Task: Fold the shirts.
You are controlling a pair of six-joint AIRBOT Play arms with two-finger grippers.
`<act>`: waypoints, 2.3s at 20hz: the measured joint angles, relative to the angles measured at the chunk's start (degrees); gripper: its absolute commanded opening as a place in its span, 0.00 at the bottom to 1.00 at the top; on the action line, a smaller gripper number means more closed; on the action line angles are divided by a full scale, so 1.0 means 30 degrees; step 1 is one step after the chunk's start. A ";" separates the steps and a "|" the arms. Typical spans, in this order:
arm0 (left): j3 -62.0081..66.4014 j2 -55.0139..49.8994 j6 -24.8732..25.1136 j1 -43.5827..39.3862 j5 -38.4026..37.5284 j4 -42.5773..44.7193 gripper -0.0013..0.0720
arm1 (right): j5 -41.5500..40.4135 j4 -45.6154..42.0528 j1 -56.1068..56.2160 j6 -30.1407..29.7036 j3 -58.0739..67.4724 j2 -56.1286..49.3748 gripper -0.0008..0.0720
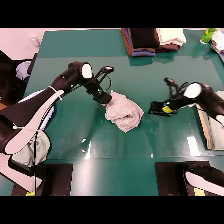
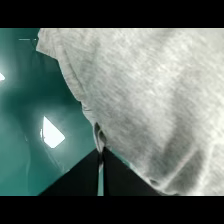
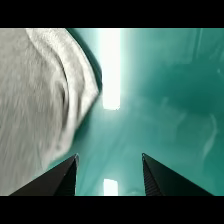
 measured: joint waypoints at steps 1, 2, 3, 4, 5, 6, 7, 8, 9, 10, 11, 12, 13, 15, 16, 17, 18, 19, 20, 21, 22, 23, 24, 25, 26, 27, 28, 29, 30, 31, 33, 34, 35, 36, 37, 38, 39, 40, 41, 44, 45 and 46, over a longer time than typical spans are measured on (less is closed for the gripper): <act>0.0000 0.0000 0.0007 0.0000 -0.0095 0.0080 0.06 | -0.0437 0.0109 0.0364 0.0058 0.0124 -0.0809 0.63; 0.0000 0.0000 0.0007 0.0007 -0.0168 0.0204 0.06 | -0.0714 0.0211 0.0699 0.0095 0.0328 -0.1552 0.63; 0.0000 0.0000 0.0007 0.0015 -0.0233 0.0262 0.06 | -0.0969 0.0313 0.0969 0.0102 0.0561 -0.2171 0.63; 0.0000 0.0000 0.0007 0.0015 -0.0299 0.0357 0.06 | -0.1137 0.0342 0.1209 0.0117 0.0816 -0.2732 0.63; 0.0000 0.0000 0.0007 0.0015 -0.0321 0.0372 0.06 | -0.1275 0.0364 0.1450 0.0131 0.1115 -0.3257 0.60; 0.0000 0.0000 0.0007 0.0015 -0.0328 0.0401 0.06 | -0.1370 0.0481 0.1654 0.0160 0.1413 -0.3657 0.60; 0.0000 0.0000 0.0007 0.0015 -0.0335 0.0437 0.06 | -0.1428 0.0634 0.1843 0.0189 0.1712 -0.4051 0.54; 0.0000 0.0000 0.0007 0.0015 -0.0350 0.0466 0.06 | -0.1523 0.0663 0.2040 0.0182 0.1960 -0.4379 0.31; 0.0000 0.0000 0.0000 0.0015 -0.0372 0.0488 0.06 | -0.1588 0.0612 0.2200 0.0182 0.2157 -0.4692 0.07; 0.0000 0.0000 0.0000 0.0015 -0.0379 0.0495 0.06 | -0.1661 0.0539 0.2346 0.0175 0.2295 -0.4918 0.03; 0.0000 0.0000 0.0000 0.0015 -0.0379 0.0503 0.06 | -0.1705 0.0539 0.2477 0.0131 0.2419 -0.5056 0.03; 0.0000 0.0022 0.0000 0.0015 -0.0401 0.0561 0.06 | -0.1785 0.0525 0.2550 0.0058 0.2492 -0.5115 0.03; 0.0000 0.0095 -0.0015 0.0015 -0.0452 0.0729 0.06 | -0.1821 0.0408 0.2565 0.0015 0.2535 -0.5071 0.03; 0.0117 0.0568 -0.0175 0.0007 -0.0525 0.1537 0.06 | -0.1865 -0.0357 0.2353 -0.0073 0.2739 -0.4422 0.03; 0.0270 0.0984 -0.0299 0.0007 -0.0539 0.2208 0.06 | -0.1865 -0.0656 0.2069 -0.0102 0.3075 -0.3796 0.03; 0.0488 0.1494 -0.0386 0.0007 -0.0532 0.2834 0.06 | -0.1610 -0.0976 0.1836 -0.0124 0.3483 -0.3140 0.03; 0.0787 0.2164 -0.0452 0.0007 -0.0539 0.3453 0.06 | -0.1107 -0.1311 0.1494 -0.0146 0.4058 -0.2368 0.03; 0.1129 0.2914 -0.0503 0.0015 -0.0539 0.3956 0.06 | -0.0911 -0.1843 0.1064 -0.0204 0.4860 -0.1435 0.03; 0.1508 0.3723 -0.0546 0.0015 -0.0503 0.4379 0.06 | -0.0342 -0.2186 0.0648 -0.0284 0.5748 -0.0481 0.03; 0.1923 0.4656 -0.0576 0.0007 -0.0452 0.4699 0.06 | 0.0051 -0.2390 0.0364 -0.0430 0.6652 0.0423 0.03; 0.2346 0.5646 -0.0590 0.0007 -0.0350 0.4896 0.06 | 0.0386 -0.2477 0.0066 -0.0576 0.7694 0.1406 0.03; 0.2710 0.6594 -0.0634 0.0007 -0.0262 0.5071 0.06 | 0.0729 -0.2703 -0.0146 -0.0714 0.8641 0.2273 0.03; 0.3060 0.7599 -0.0641 0.0015 -0.0146 0.5187 0.06 | 0.1049 -0.2827 -0.0299 -0.0823 0.9632 0.3155 0.03; 0.3337 0.8495 -0.0648 0.0007 -0.0015 0.5187 0.06 | 0.1290 -0.2841 -0.0408 -0.0918 1.0506 0.3927 0.03; 0.3577 0.9449 -0.0670 0.0007 0.0131 0.5180 0.06 | 0.1530 -0.2863 -0.0488 -0.0991 1.1387 0.4663 0.03; 0.3738 1.0251 -0.0714 0.0007 0.0335 0.5158 0.06 | 0.1756 -0.2922 -0.0554 -0.1035 1.2131 0.5260 0.03; 0.3861 1.1009 -0.0831 0.0007 0.0576 0.5129 0.06 | 0.1945 -0.2965 -0.0590 -0.1071 1.2830 0.5814 0.03; 0.3927 1.1562 -0.0991 0.0007 0.0758 0.5100 0.06 | 0.2149 -0.2965 -0.0612 -0.1093 1.3347 0.6200 0.03; 0.3956 1.1978 -0.1158 0.0007 0.0954 0.4998 0.06 | 0.2419 -0.2973 -0.0634 -0.1107 1.3726 0.6492 0.03; 0.3876 1.2225 -0.1253 0.0007 0.1027 0.4845 0.06 | 0.2667 -0.2994 -0.0597 -0.1115 1.3894 0.6652 0.03; 0.3337 1.2364 -0.1443 0.0007 0.1129 0.4524 0.06 | 0.3264 -0.3060 -0.0248 -0.1107 1.3493 0.6725 0.03; 0.2827 1.2276 -0.1494 0.0015 0.1137 0.4320 0.06 | 0.3483 -0.3067 0.0073 -0.1064 1.2896 0.6623 0.03; 0.2229 1.2131 -0.1523 0.0015 0.1129 0.4102 0.06 | 0.3599 -0.3067 0.0539 -0.0998 1.2072 0.6441 0.03; 0.1428 1.1905 -0.1574 0.0015 0.1027 0.3810 0.06 | 0.3665 -0.3067 0.1042 -0.0903 1.1169 0.6215 0.03; 0.0597 1.1672 -0.1581 0.0015 0.0940 0.3548 0.06 | 0.3614 -0.3060 0.1610 -0.0823 1.0200 0.5938 0.03; -0.0401 1.1417 -0.1603 0.0015 0.0801 0.3293 0.06 | 0.3461 -0.3053 0.2237 -0.0721 0.9143 0.5566 0.03; -0.1377 1.1176 -0.1596 0.0015 0.0692 0.3075 0.06 | 0.3155 -0.3045 0.2856 -0.0627 0.8138 0.5136 0.03; -0.2477 1.0950 -0.1588 0.0007 0.0546 0.2871 0.06 | 0.2885 -0.3045 0.3395 -0.0561 0.7300 0.4707 0.03; -0.3512 1.0819 -0.1581 0.0015 0.0459 0.2739 0.06 | 0.2645 -0.3016 0.3905 -0.0481 0.6564 0.4277 0.03; -0.5814 1.0564 -0.1566 0.0022 -0.0109 0.2397 0.06 | 0.2025 -0.3024 0.5085 -0.0328 0.5056 0.3024 0.03; -0.6288 1.0542 -0.1552 0.0015 -0.0466 0.2295 0.06 | 0.1916 -0.2980 0.5399 -0.0299 0.4736 0.2747 0.03; -0.6608 1.0520 -0.1494 0.0015 -0.0852 0.2244 0.06 | 0.1887 -0.2980 0.5632 -0.0262 0.4488 0.2579 0.03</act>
